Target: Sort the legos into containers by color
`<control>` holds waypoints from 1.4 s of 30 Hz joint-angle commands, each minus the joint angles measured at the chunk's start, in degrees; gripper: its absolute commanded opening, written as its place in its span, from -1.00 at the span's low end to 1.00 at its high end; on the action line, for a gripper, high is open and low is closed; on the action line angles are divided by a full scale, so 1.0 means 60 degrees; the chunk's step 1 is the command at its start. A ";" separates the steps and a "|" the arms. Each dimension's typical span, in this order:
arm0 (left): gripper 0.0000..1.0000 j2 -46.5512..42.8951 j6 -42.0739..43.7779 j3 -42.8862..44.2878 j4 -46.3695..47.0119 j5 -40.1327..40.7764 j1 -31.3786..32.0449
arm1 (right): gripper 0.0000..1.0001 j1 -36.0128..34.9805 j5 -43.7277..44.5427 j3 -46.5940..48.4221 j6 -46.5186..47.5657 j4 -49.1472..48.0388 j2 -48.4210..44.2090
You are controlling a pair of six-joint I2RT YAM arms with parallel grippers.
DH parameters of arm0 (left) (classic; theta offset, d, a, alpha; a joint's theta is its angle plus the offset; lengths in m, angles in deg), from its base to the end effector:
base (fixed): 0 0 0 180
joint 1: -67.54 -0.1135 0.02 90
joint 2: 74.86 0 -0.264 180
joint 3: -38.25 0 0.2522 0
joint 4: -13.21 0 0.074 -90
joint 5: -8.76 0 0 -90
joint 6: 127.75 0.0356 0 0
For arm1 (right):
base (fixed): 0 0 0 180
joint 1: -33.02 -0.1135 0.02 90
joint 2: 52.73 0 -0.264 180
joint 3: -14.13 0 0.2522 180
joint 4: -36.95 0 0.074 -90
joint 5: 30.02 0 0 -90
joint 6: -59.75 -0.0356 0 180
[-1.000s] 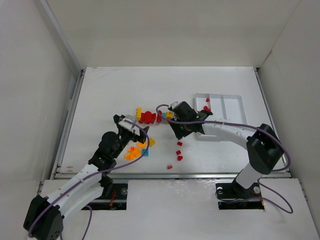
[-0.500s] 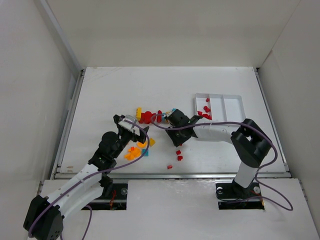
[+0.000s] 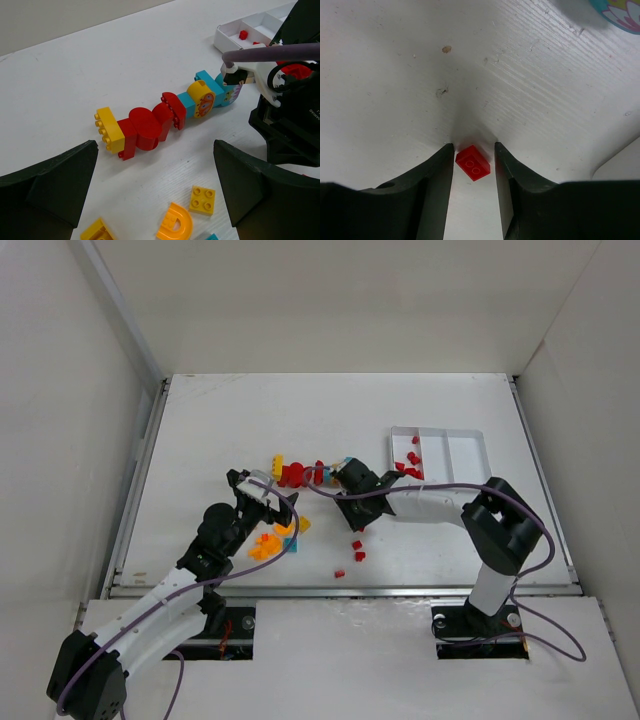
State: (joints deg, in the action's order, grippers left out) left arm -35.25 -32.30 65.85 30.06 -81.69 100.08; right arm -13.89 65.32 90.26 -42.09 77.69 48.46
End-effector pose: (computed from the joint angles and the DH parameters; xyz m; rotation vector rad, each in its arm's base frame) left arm 0.1453 -0.0930 0.2386 0.4937 1.4147 -0.3876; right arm 0.2378 0.2494 0.1658 -0.7945 2.6049 0.1757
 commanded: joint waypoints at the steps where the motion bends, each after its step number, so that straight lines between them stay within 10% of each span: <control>1: 1.00 -0.0172 -0.0001 -0.0023 0.0479 -0.0130 0.0027 | -0.12 -0.0018 0.0208 0.0050 -0.0225 0.0645 -0.0092; 9: 1.00 -0.0172 -0.0001 -0.0023 0.0479 -0.0130 0.0027 | -0.31 -0.0208 0.0296 0.0137 -0.0503 0.0923 0.0098; 13: 1.00 -0.0172 -0.0001 -0.0023 0.0479 -0.0130 0.0027 | -0.98 -0.0208 0.0296 0.0253 -0.0503 0.0923 0.0098; 30: 1.00 -0.0172 0.0087 -0.0023 0.0479 -0.0218 0.0027 | -1.00 0.2835 0.4412 0.1440 -0.3286 0.1128 -0.2100; 35: 1.00 -0.0172 0.0087 -0.0023 0.0479 -0.0218 0.0027 | -0.45 0.3746 0.3519 0.2202 -0.2526 0.0703 -0.1222; 39: 1.00 -0.0260 0.0087 -0.0110 0.0567 -0.0218 0.0027 | 0.39 0.3951 0.3519 0.2817 -0.2290 0.0965 -0.0942; 42: 1.00 -0.0260 0.0087 -0.0110 0.0567 -0.0218 0.0027 | 0.53 0.3952 0.3081 0.2950 -0.1810 0.0939 -0.1116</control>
State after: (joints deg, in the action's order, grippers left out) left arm -35.64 -32.17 65.79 30.11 -82.28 100.08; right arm 9.47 86.02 104.16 -55.83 84.64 43.72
